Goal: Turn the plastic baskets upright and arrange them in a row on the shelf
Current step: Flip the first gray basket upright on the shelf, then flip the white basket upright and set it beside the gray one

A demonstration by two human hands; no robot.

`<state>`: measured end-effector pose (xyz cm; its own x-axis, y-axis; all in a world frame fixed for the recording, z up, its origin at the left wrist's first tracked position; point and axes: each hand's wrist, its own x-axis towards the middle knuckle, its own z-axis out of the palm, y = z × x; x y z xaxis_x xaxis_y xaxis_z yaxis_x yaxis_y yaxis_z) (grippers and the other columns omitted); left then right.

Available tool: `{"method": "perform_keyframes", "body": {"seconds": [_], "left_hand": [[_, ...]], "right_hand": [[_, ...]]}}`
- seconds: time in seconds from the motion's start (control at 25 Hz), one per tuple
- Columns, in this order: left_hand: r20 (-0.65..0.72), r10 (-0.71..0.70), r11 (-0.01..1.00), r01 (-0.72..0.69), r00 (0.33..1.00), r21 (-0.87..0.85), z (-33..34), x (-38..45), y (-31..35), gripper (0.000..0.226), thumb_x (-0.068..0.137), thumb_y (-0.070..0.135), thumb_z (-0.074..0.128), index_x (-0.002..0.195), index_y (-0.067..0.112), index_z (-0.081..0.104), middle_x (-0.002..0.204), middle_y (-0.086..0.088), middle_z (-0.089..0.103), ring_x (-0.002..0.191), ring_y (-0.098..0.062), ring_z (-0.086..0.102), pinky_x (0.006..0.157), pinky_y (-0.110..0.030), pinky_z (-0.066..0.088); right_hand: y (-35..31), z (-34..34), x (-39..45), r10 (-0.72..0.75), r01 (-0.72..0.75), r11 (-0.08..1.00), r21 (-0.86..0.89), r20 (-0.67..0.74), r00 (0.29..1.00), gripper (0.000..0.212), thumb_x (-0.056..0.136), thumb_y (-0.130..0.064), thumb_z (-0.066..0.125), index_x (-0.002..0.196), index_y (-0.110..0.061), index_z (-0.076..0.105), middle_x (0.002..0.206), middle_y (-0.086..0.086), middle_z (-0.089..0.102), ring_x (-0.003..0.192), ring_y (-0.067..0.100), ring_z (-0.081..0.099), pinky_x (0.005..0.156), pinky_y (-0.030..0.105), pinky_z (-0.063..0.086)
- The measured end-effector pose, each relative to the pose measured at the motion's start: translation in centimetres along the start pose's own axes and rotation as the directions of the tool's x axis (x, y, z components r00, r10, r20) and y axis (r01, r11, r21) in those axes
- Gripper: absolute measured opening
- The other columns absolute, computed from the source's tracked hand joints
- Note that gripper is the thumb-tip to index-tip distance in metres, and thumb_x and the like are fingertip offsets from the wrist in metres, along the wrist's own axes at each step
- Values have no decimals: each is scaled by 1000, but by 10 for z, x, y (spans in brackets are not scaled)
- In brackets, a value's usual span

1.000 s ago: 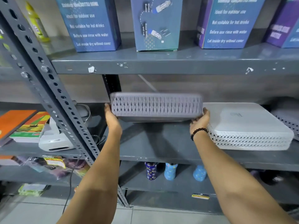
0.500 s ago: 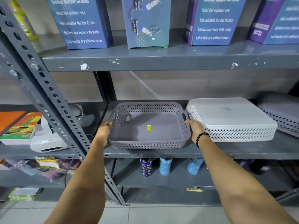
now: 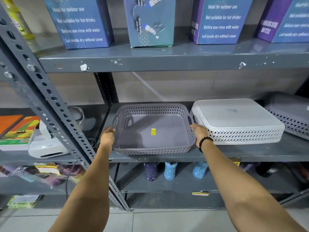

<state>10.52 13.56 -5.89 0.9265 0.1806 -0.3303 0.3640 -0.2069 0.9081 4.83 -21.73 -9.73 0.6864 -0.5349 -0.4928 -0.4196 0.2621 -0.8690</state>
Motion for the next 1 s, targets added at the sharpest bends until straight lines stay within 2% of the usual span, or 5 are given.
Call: {"method": "perform_keyframes", "body": {"seconds": [0.28, 0.48, 0.64, 0.84, 1.0], "left_hand": [[-273, 280, 943, -211, 920, 255, 22, -49, 35, 41, 99, 23, 46, 133, 2, 47, 127, -25, 59, 118, -37, 56, 101, -45, 45], [-84, 376, 913, -354, 923, 203, 95, -68, 65, 47, 99, 28, 45, 138, 4, 43, 134, -21, 56, 124, -35, 53, 105, -43, 42], [112, 461, 868, -473, 881, 148, 182, -99, 87, 47, 99, 27, 44, 141, 5, 42, 133, -16, 58, 126, -32, 52, 102, -38, 42], [286, 487, 811, -549, 825, 201, 294, -122, 110, 45, 98, 26, 44, 137, 3, 47, 128, -25, 60, 119, -39, 56, 97, -43, 46], [245, 297, 860, -370, 923, 353, 360, -111, 123, 50, 98, 31, 42, 132, -7, 46, 137, -28, 50, 128, -39, 47, 103, -41, 40]], "right_hand": [[-27, 5, -81, -204, 196, 975, -107, -67, 977, 47, 93, -25, 46, 123, 11, 52, 131, 30, 53, 121, 42, 52, 105, 49, 41], [-51, -17, -100, -433, 416, 891, -182, -64, 899, 27, 93, -17, 47, 105, -1, 66, 101, 12, 62, 99, 24, 56, 87, 25, 41], [-73, -72, -82, -505, 466, 856, -225, -165, 847, 36, 93, -16, 50, 123, 2, 59, 128, 15, 61, 120, 27, 54, 98, 22, 38], [-94, -165, -35, -513, 366, 828, -425, -311, 800, 44, 95, -19, 45, 134, 2, 48, 137, 23, 52, 126, 34, 49, 107, 35, 37], [-115, -236, 10, -446, 112, 707, -699, -316, 837, 45, 96, -22, 40, 128, 9, 48, 135, 30, 48, 125, 40, 47, 102, 41, 39]]}}
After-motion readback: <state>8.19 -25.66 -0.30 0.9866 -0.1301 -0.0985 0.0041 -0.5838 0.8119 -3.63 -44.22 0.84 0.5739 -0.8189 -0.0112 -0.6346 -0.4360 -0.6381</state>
